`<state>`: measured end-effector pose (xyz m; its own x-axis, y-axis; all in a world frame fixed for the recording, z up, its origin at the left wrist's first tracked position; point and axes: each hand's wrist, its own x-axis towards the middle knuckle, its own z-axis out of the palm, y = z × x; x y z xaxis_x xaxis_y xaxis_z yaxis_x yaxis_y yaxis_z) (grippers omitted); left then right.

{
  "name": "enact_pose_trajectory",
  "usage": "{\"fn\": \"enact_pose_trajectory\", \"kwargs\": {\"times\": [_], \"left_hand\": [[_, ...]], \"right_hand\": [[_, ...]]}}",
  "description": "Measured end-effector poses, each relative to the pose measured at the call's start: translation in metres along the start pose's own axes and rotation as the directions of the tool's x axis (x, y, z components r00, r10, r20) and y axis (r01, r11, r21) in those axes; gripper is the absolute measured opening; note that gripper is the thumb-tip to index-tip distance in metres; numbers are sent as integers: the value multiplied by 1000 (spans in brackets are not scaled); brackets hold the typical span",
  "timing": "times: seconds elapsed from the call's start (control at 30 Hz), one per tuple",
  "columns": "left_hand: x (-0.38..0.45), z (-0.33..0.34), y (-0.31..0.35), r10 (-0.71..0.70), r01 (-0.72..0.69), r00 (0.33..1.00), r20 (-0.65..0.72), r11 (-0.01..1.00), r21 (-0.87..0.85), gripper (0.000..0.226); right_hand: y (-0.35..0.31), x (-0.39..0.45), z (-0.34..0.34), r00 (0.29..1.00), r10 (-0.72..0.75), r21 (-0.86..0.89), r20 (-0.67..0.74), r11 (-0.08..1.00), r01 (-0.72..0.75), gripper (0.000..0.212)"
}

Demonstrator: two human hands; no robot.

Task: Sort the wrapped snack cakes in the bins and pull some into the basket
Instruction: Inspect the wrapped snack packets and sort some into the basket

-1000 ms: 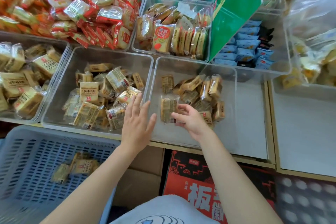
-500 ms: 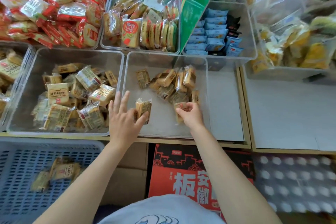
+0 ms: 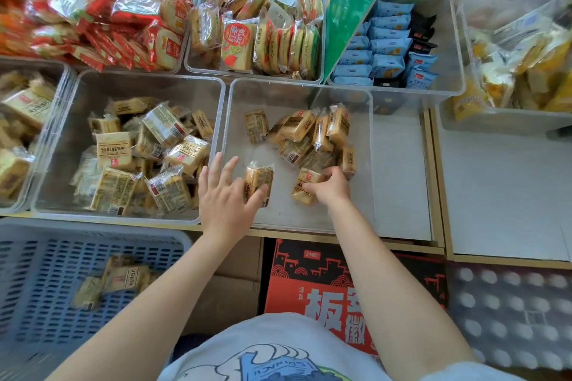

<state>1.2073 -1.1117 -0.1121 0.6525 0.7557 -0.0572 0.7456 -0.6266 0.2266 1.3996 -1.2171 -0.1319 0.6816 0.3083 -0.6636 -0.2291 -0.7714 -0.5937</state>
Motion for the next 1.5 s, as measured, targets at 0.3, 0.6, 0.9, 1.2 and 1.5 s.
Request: {"fn": "enact_pose_trajectory", "kwargs": {"times": [0.3,0.6,0.9,1.2,1.5], "left_hand": [[-7,-45,5,-80,107,994,72,793,-600,65],[-86,-126,-3,-40,447,894,446,91,-890,27],[-155,-136,-13,-63,432,901,430,26,-901,43],[-202,-137,-35,-106,335,941,322,154,-930,29],[-223,-136,-42,-137,360,928,347,92,-928,21]], "right_hand": [[-12,-45,-13,946,-227,286,230,945,157,36],[-40,-158,-35,708,-480,448,517,857,254,27],[-12,-241,1,756,-454,209,471,891,404,40],[12,-269,15,658,-606,191,448,783,591,8],[23,-284,25,610,-673,176,419,719,672,12]]}}
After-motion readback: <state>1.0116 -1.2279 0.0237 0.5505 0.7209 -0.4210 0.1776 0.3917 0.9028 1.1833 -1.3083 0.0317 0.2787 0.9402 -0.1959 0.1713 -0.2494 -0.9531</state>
